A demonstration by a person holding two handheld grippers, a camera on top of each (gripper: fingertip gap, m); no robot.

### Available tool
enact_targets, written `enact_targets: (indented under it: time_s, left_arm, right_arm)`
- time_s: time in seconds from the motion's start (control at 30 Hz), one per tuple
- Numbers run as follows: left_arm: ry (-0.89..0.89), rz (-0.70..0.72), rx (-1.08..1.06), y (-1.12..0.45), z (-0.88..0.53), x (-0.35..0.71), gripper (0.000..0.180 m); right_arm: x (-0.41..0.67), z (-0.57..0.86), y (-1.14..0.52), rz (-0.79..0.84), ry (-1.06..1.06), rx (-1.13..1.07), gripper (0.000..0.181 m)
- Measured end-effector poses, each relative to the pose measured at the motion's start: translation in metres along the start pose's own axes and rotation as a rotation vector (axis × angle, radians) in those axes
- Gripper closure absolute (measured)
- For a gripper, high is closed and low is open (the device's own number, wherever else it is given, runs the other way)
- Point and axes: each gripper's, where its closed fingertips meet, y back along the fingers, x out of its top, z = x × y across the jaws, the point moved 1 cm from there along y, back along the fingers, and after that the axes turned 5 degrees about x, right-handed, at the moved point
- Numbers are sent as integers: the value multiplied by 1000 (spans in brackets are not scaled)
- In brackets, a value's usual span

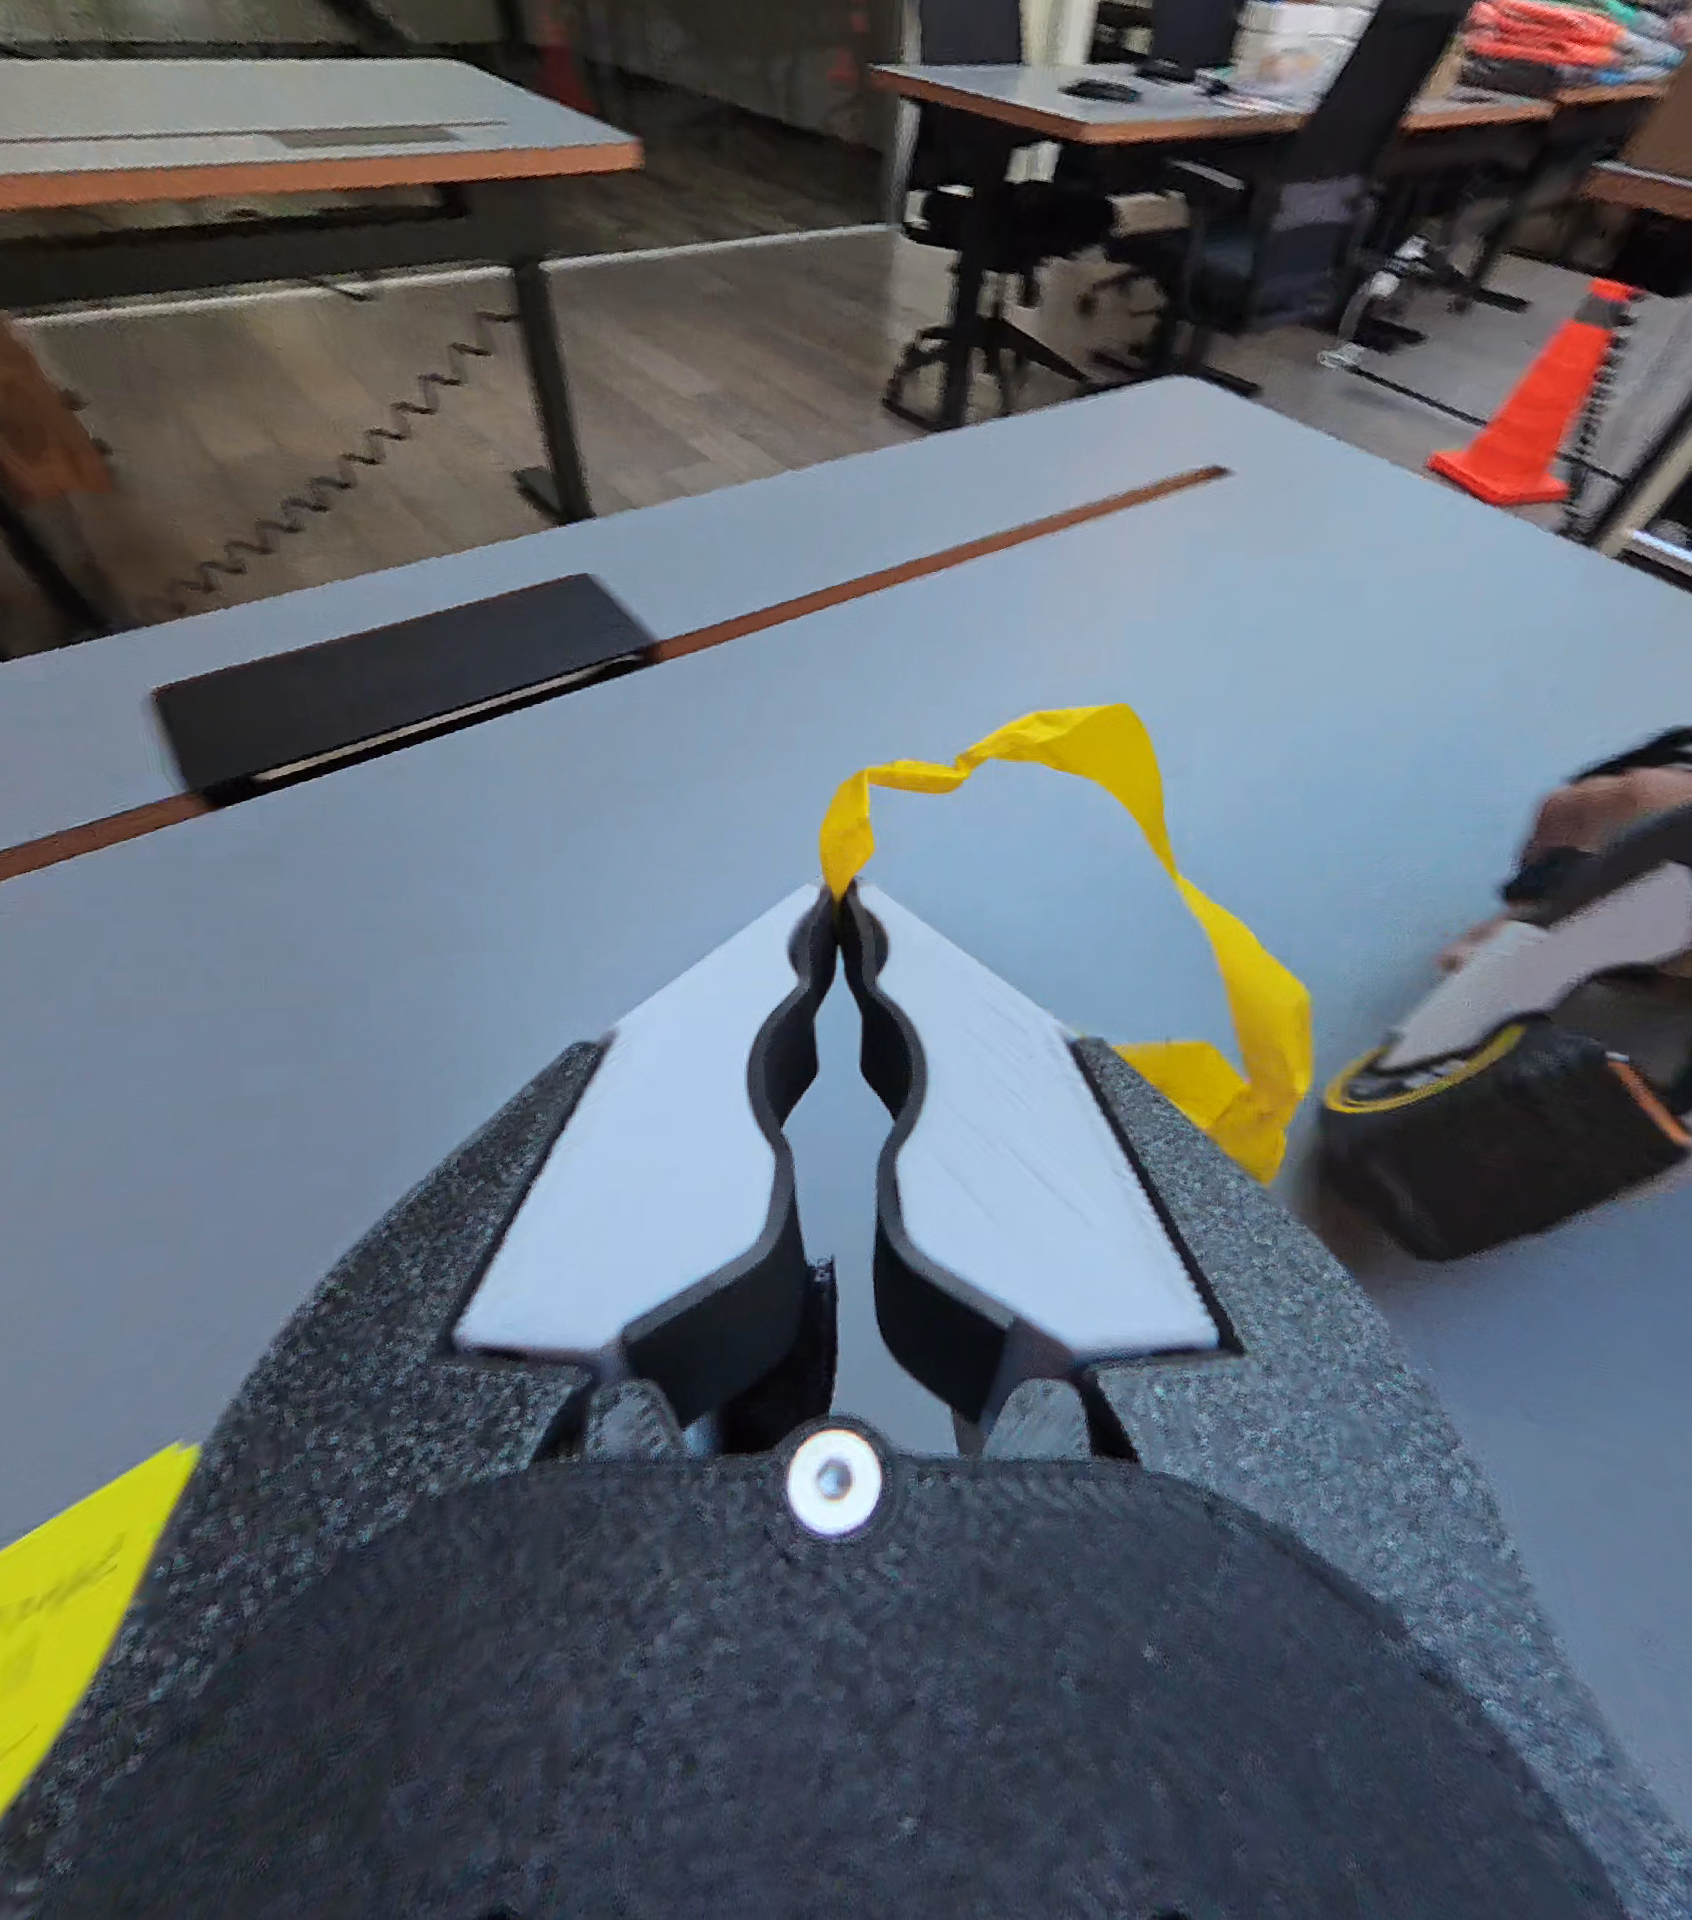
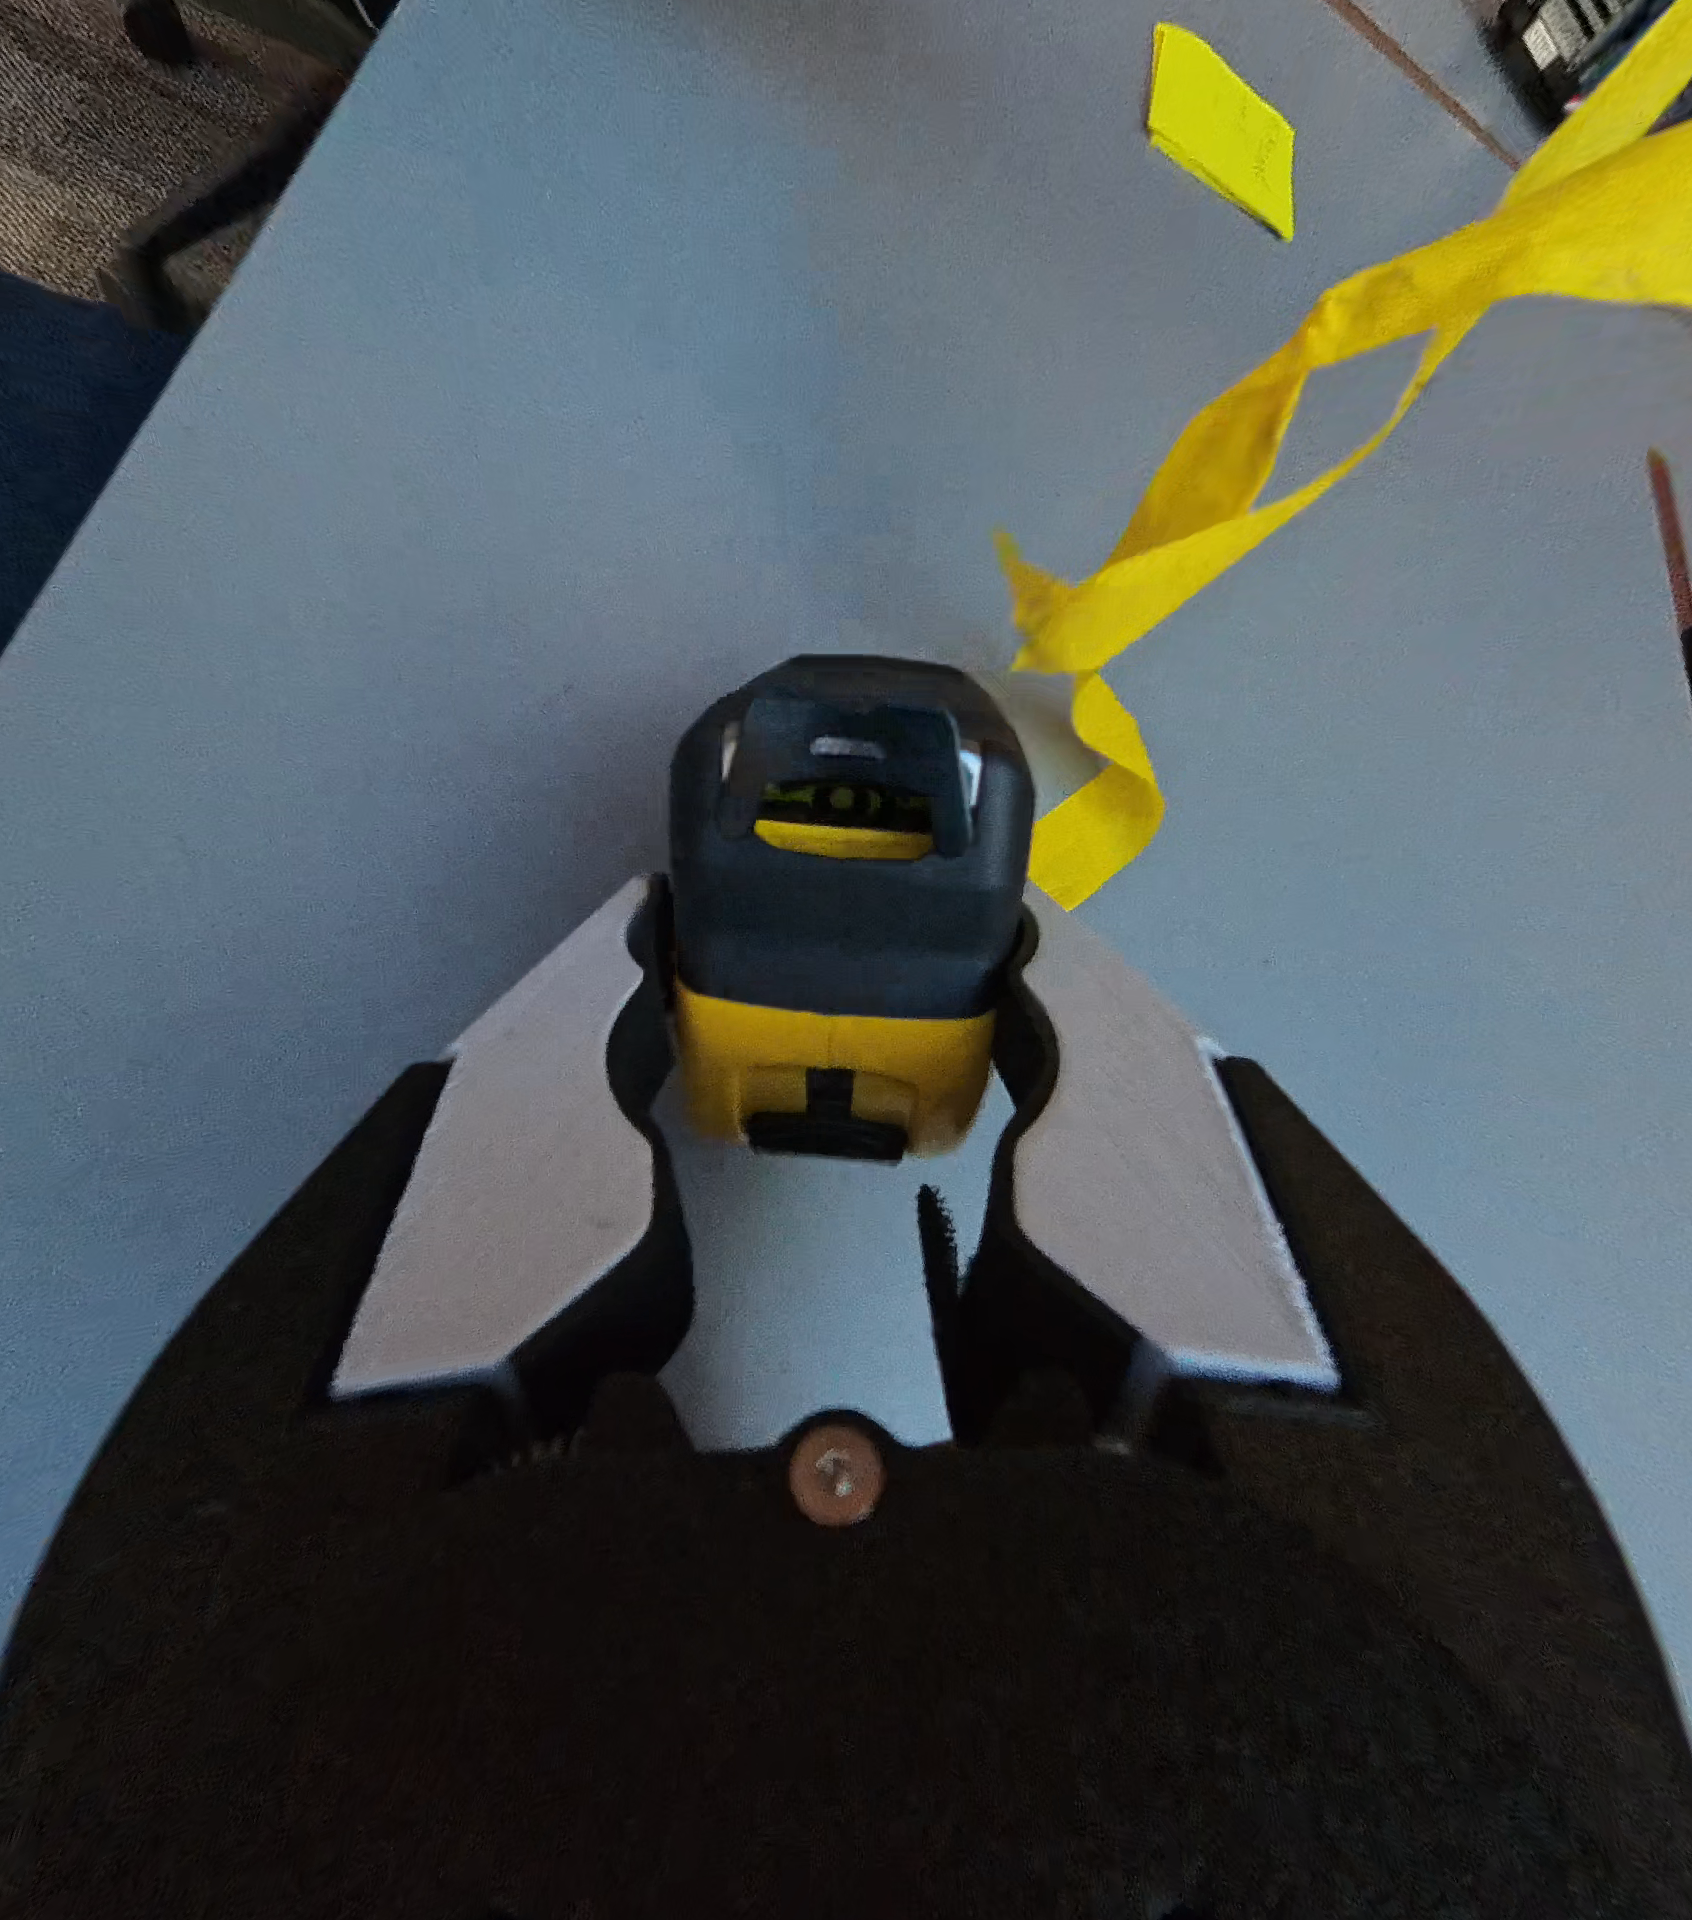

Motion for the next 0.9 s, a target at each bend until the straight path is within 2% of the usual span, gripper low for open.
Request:
enact_targets:
  time_s: [0.1, 0.17, 0.23, 0.33, 0.43, 0.5, 0.57, 0.63, 0.7, 0.8, 0.9]
  left_arm:
    - [68, -17, 128, 25, -62, -7, 180]
    - [-10, -77, 140, 26, -61, -20, 180]
    - [-135, -177, 75, 13, -31, -36, 180]
    - [-439, -328, 99, -1, -8, -53, 180]
    - [-584, -291, -6, -13, 36, -37, 180]
    - [-537, -289, -146, -25, 73, -29, 180]
    - [-509, -356, -264, -41, 101, -35, 179]
    - [-607, -423, -155, -68, 88, -44, 155]
    - [-623, -438, -72, -88, 74, -38, 136]
    - [-434, -298, -165, -90, 91, 9, 124]
    - [-289, -176, -325, -69, 116, 58, 124]
  right_arm:
    - [-4, -6, 5, -12, 68, -46, 121]
    - [-6, -7, 5, -24, 71, -50, 121]
    - [-6, -6, 6, -27, 35, -31, 122]
    - [-16, -2, 14, -73, -1, 6, 122]
    - [-36, 8, 32, -154, -45, -12, 122]
    - [-51, 17, 45, -164, -104, -33, 122]
    - [-63, 22, 54, -159, -153, -44, 122]
    - [-70, 23, 60, -152, -176, -53, 122]
    - [-72, 21, 63, -132, -191, -51, 122]
    - [-74, 20, 67, -105, -220, -33, 122]
    - [-72, 21, 72, -69, -260, -11, 123]
